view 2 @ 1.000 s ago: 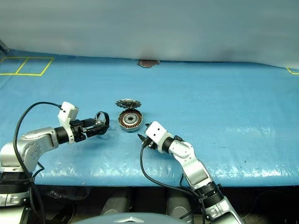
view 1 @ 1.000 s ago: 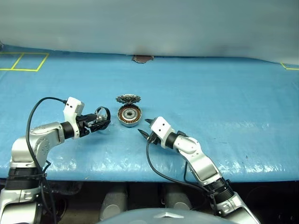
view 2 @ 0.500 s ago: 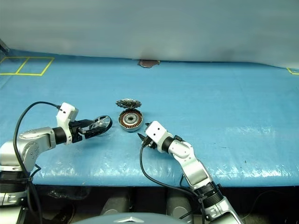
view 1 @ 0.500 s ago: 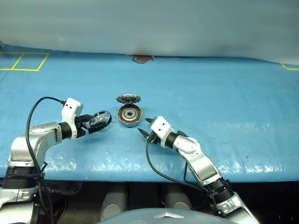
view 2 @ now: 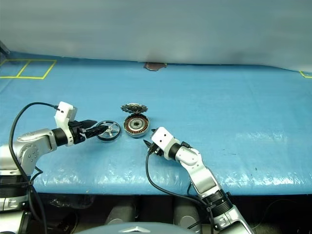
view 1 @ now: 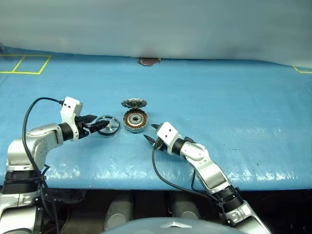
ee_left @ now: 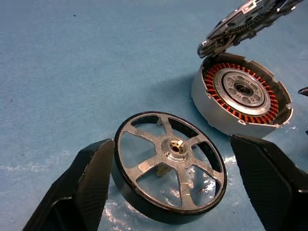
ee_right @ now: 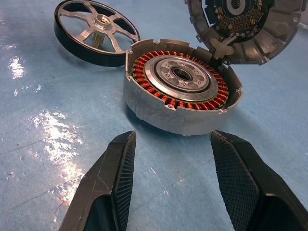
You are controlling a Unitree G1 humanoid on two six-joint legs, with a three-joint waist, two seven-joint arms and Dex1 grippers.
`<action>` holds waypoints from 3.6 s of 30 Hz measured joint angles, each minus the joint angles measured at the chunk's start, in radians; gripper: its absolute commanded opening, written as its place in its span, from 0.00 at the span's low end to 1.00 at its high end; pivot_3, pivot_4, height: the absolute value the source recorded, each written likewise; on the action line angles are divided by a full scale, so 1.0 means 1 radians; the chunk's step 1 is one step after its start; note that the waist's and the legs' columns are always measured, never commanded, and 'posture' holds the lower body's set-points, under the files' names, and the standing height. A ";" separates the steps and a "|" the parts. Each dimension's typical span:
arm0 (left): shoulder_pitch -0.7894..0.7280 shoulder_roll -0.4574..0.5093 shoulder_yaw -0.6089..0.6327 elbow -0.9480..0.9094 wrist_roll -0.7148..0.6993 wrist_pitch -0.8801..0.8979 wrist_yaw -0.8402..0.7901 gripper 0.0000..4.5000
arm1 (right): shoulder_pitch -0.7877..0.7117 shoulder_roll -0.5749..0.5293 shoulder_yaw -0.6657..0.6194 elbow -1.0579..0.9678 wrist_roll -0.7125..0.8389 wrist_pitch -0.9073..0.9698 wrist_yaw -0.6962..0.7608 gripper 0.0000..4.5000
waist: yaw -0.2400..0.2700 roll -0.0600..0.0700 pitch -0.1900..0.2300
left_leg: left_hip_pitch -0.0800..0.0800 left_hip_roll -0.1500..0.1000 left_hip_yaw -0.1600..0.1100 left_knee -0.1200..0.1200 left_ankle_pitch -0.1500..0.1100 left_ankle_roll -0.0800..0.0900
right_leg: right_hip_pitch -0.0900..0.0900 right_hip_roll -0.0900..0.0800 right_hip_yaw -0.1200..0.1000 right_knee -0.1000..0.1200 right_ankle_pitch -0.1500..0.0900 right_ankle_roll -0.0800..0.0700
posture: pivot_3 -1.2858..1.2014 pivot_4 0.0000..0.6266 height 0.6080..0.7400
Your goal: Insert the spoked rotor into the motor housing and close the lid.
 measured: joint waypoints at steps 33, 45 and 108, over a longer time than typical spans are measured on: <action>-0.033 0.007 -0.164 0.031 0.173 -0.047 0.019 0.77 | 0.000 0.014 -0.001 0.011 -0.030 -0.012 -0.005 0.57 | 0.000 0.000 0.000 | 0.000 0.000 0.000 0.000 0.000 0.000 | 0.000 0.000 0.000 0.000 0.000 0.000 | 0.52 0.24 1.00; -0.028 0.009 -0.142 0.015 0.164 -0.023 -0.003 0.40 | 0.000 0.015 -0.003 0.011 -0.031 -0.012 -0.006 0.57 | 0.002 0.001 0.000 | 0.001 0.000 0.000 0.001 0.000 0.000 | 0.002 0.000 0.000 0.000 0.000 0.000 | 0.52 0.24 1.00; -0.672 -0.059 -0.547 0.598 0.372 -0.252 -0.615 0.40 | 0.082 -0.028 -0.027 -0.148 0.087 0.021 0.036 0.57 | -0.004 -0.001 0.001 | -0.003 0.000 -0.001 0.002 0.001 0.001 | -0.001 0.003 0.000 0.001 0.003 0.006 | 0.52 0.24 1.00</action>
